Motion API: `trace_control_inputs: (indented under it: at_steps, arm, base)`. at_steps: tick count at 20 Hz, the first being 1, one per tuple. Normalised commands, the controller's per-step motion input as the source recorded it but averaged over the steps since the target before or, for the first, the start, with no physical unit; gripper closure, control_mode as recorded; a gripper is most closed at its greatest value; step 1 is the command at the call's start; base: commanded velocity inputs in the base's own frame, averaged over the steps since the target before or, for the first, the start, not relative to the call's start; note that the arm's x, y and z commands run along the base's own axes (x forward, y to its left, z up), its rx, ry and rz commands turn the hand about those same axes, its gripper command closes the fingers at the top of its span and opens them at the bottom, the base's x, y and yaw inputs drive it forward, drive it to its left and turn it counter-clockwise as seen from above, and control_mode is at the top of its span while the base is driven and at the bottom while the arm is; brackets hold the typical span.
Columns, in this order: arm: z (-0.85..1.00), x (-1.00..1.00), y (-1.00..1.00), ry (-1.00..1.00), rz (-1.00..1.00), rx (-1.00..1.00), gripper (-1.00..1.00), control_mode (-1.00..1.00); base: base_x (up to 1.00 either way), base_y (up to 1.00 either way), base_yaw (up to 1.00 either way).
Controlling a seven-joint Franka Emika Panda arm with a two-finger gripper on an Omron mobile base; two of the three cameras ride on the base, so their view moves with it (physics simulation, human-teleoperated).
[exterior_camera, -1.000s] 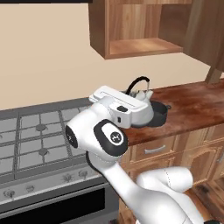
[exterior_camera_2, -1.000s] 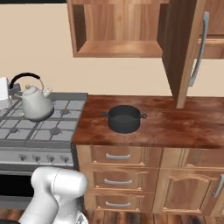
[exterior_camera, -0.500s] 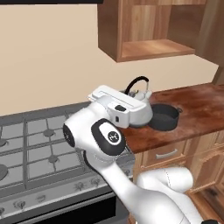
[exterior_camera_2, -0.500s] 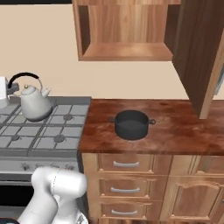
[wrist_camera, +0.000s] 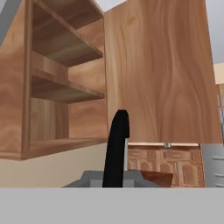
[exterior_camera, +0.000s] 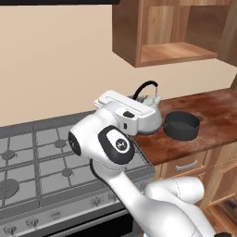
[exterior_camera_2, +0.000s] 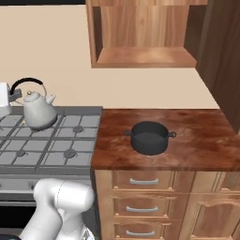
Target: Pick the kettle from the cabinet and place it on a stove burner. Then pick the pot from the counter and place it on another stove burner. Finally, turn both burners on.
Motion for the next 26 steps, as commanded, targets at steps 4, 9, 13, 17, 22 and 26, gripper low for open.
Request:
trace_control_inputs:
  at_steps: [4, 9, 13, 17, 22, 26]
  arm:
    - [0.0, 0.0, 0.0, 0.0, 0.0, 0.0, 1.0, 1.0]
    - [0.0, 0.0, 0.0, 0.0, 0.0, 0.0, 1.0, 1.0]
    - [0.0, 0.0, 0.0, 0.0, 0.0, 0.0, 1.0, 1.0]
    - [0.0, 0.0, 0.0, 0.0, 0.0, 0.0, 1.0, 1.0]
    - [-0.06, 0.11, 0.08, 0.0, 0.0, 0.0, 1.0, -1.0]
    - [-0.14, 0.37, 0.15, 0.0, 0.0, 0.0, 1.0, -1.0]
  base:
    - [0.24, 0.45, -0.03]
    - [0.35, 0.35, -0.04]
    - [0.38, 0.31, -0.03]
    - [0.25, 0.3, -0.02]
    - [0.0, 0.0, 0.0]
    - [0.0, 0.0, 0.0]
